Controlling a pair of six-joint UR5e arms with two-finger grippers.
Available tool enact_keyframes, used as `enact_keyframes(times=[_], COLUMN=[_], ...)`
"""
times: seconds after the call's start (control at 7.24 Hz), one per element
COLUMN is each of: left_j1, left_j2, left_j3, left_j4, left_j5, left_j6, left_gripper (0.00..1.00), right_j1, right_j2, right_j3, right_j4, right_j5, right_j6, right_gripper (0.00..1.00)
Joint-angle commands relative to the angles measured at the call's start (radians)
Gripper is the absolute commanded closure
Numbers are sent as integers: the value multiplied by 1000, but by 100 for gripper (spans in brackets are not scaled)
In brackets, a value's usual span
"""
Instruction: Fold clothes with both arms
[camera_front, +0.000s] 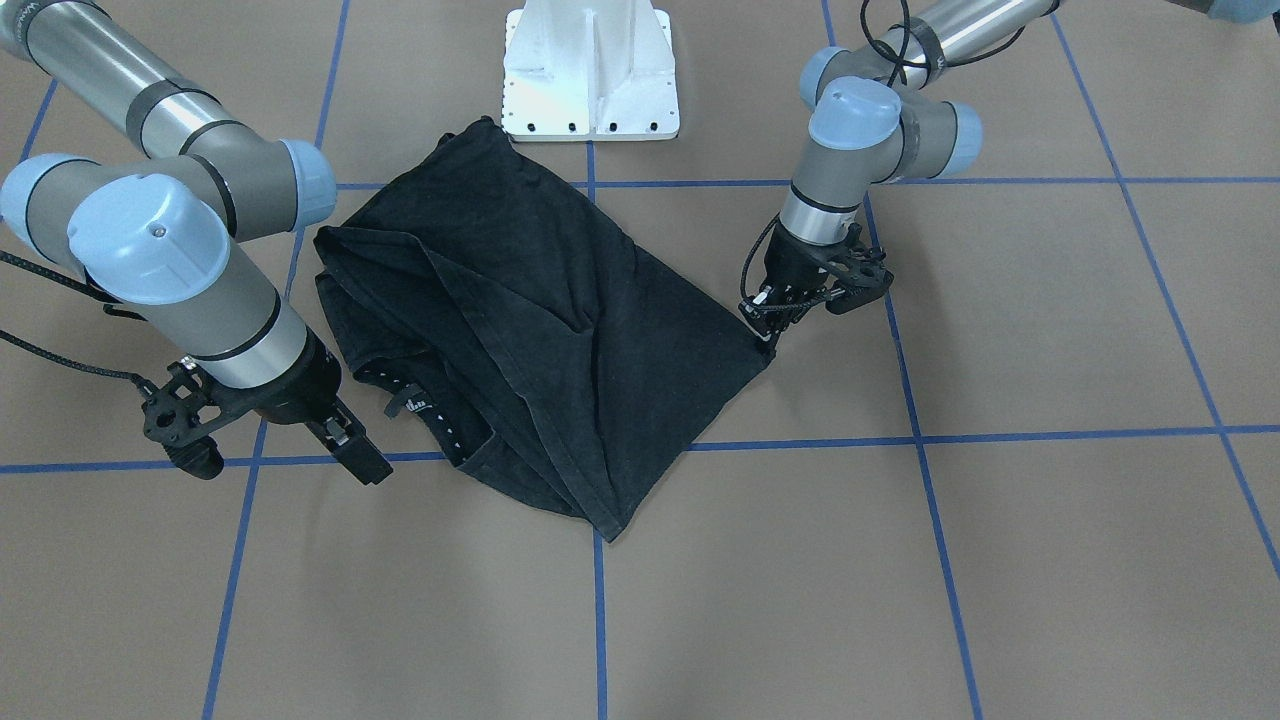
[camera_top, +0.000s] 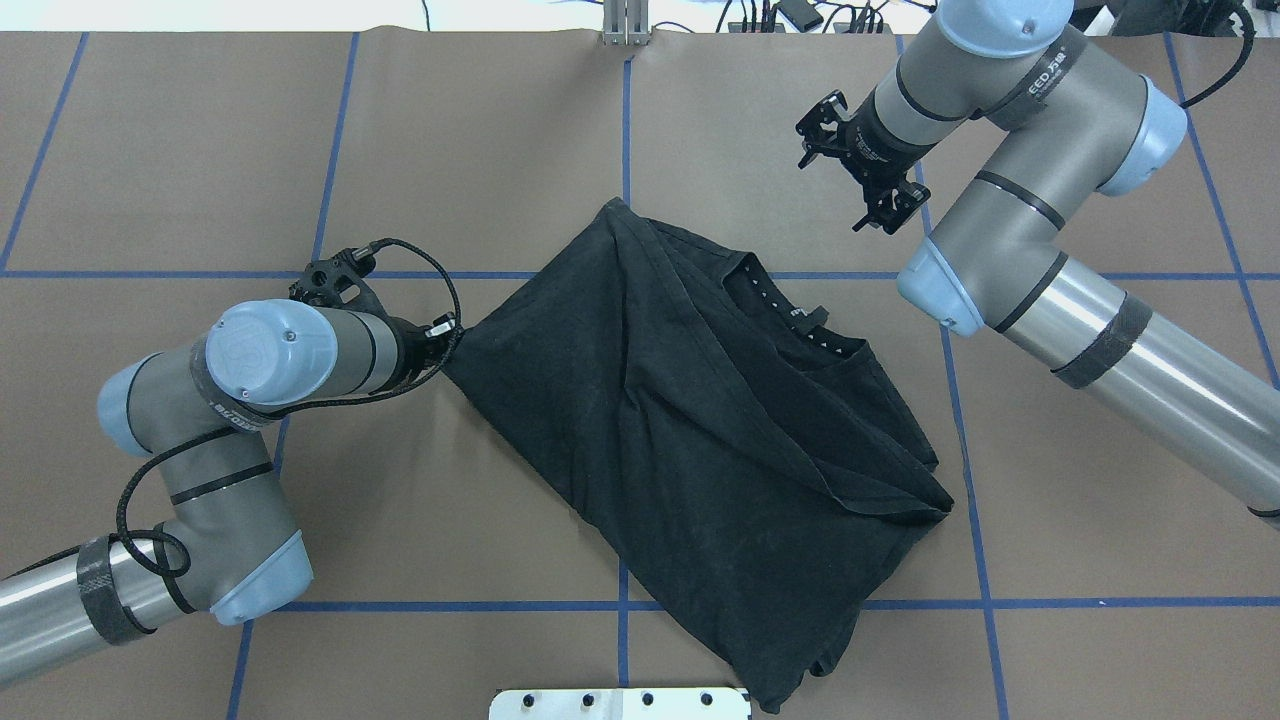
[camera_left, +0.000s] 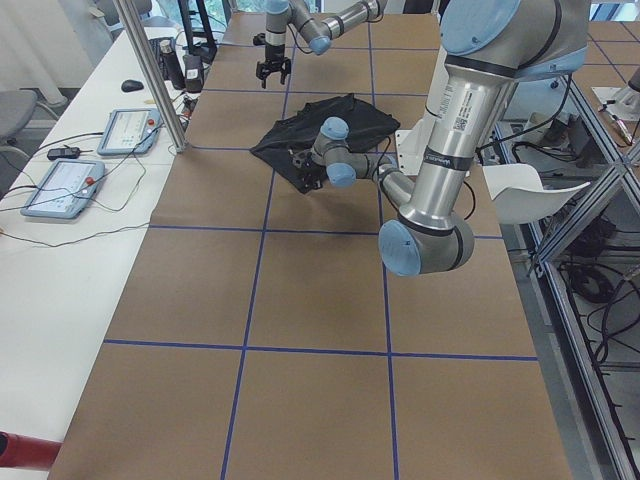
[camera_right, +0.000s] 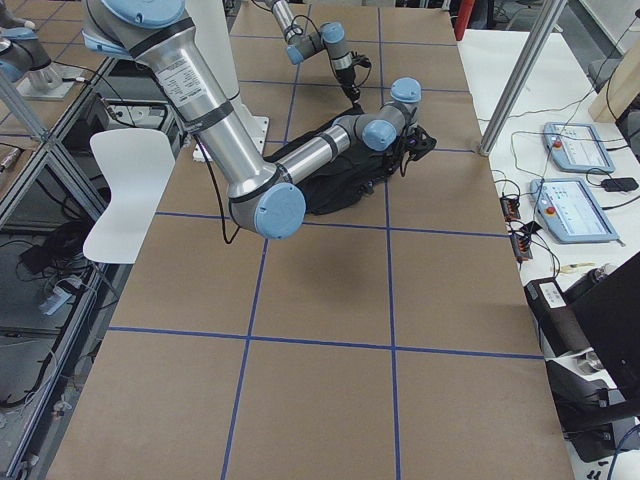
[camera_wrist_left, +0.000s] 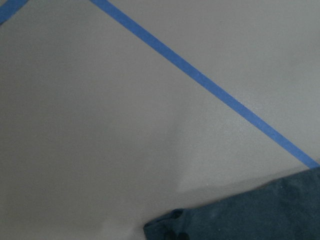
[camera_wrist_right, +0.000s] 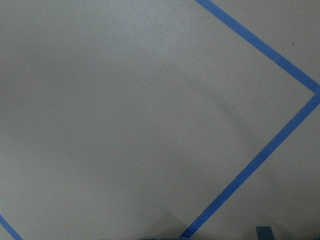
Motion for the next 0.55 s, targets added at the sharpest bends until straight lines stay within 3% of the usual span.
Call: enact_keyframes(times=[0.0, 0.14, 0.41], left_j1=[-101, -161, -268], left_j2=[-31, -107, -358], left_j3=[6, 105, 507], left_j4=[-15, -41, -249], left_j5=[-4, -4, -13], left_j6=[154, 188, 260], left_gripper=[100, 100, 100], right_j1=[0, 0, -1], right_j2=[1, 2, 1], right_j3=[-7, -8, -10], right_j4=[0, 0, 0], right_j5=[0, 0, -1], right_j6=[1, 1, 0], right_gripper=[0, 0, 0])
